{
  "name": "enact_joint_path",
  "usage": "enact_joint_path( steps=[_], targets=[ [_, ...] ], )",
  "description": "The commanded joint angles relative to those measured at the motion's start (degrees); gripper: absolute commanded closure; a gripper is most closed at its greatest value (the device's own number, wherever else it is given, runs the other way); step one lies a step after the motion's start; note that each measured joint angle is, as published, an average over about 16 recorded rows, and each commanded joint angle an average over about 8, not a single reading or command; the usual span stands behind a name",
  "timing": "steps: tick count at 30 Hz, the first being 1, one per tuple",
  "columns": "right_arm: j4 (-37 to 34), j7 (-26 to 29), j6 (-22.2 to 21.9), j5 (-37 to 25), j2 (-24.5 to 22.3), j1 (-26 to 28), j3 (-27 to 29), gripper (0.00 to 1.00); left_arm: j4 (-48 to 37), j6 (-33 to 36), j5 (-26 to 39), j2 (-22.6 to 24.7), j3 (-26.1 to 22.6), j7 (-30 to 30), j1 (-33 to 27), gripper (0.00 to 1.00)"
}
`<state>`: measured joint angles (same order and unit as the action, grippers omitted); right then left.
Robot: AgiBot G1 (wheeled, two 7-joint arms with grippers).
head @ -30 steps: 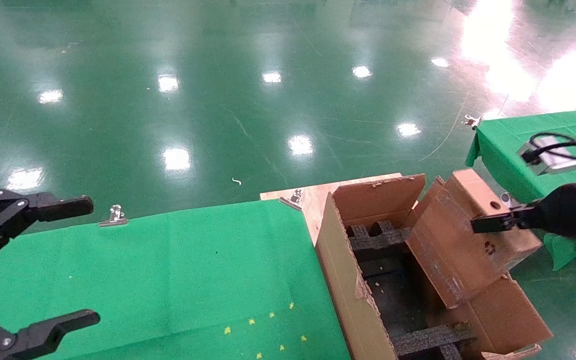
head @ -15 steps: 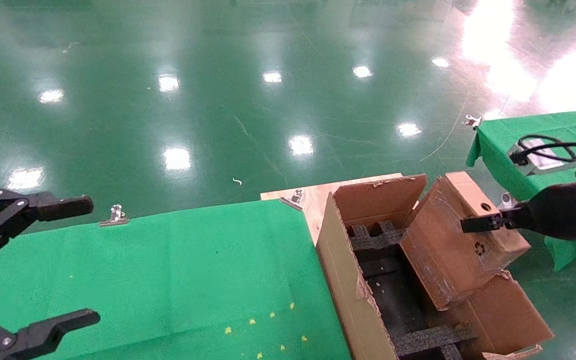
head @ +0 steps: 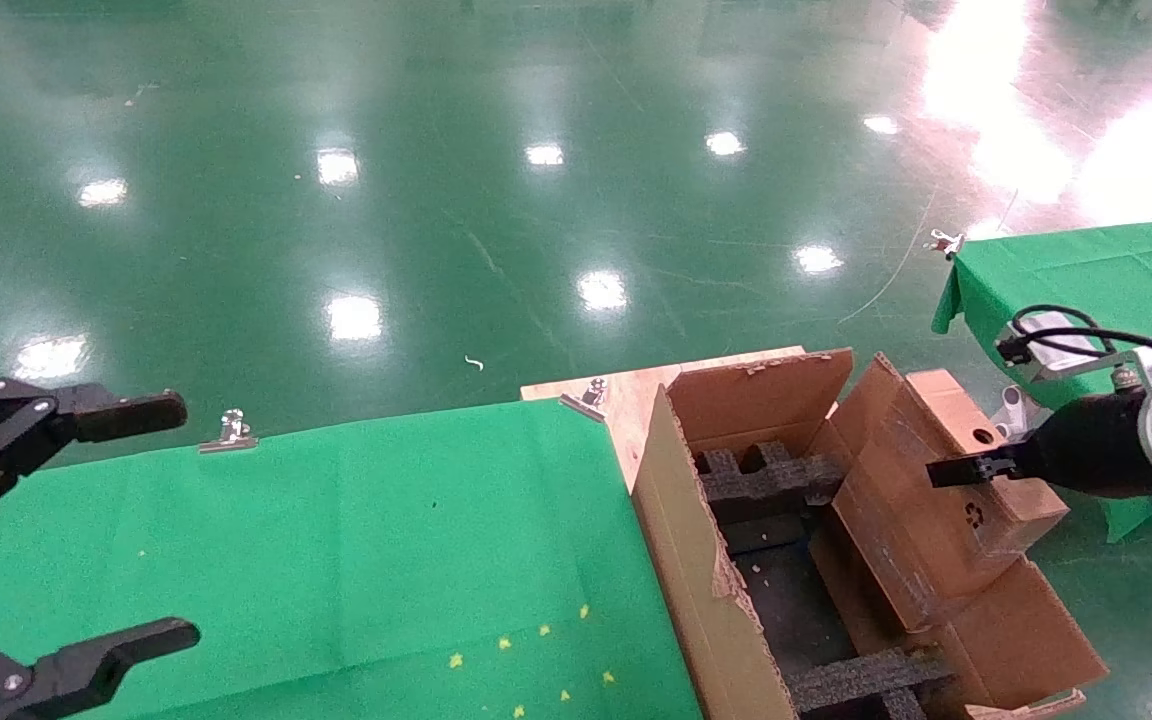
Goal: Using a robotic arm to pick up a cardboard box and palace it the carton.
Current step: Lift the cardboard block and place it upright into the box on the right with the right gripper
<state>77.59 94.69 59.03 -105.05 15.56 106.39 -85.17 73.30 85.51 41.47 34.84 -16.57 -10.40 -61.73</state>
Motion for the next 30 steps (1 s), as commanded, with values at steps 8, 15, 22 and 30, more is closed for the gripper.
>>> enact_joint_path(
  steps=[8, 15, 22, 30],
  targets=[
    [-0.03, 6.52, -3.53, -4.20, 2.52, -3.41, -1.79, 1.00, 0.00, -0.01, -0.02, -0.01, -0.03, 0.02, -0.01, 0.00],
    [-0.30, 10.14, -7.34, -7.28, 4.01, -6.74, -3.24, 1.00, 0.00, -0.02, -0.04, -0.02, -0.05, 0.03, -0.01, 0.00],
    [-0.88, 13.63, -10.87, -9.91, 5.60, -9.99, -4.47, 1.00, 0.00, -0.03, -0.05, -0.03, -0.08, 0.04, -0.02, 0.00],
    [-3.04, 16.56, -14.51, -12.13, 8.32, -13.63, -5.72, 1.00, 0.00, -0.04, -0.07, -0.04, -0.11, 0.05, -0.02, 0.00]
  ],
)
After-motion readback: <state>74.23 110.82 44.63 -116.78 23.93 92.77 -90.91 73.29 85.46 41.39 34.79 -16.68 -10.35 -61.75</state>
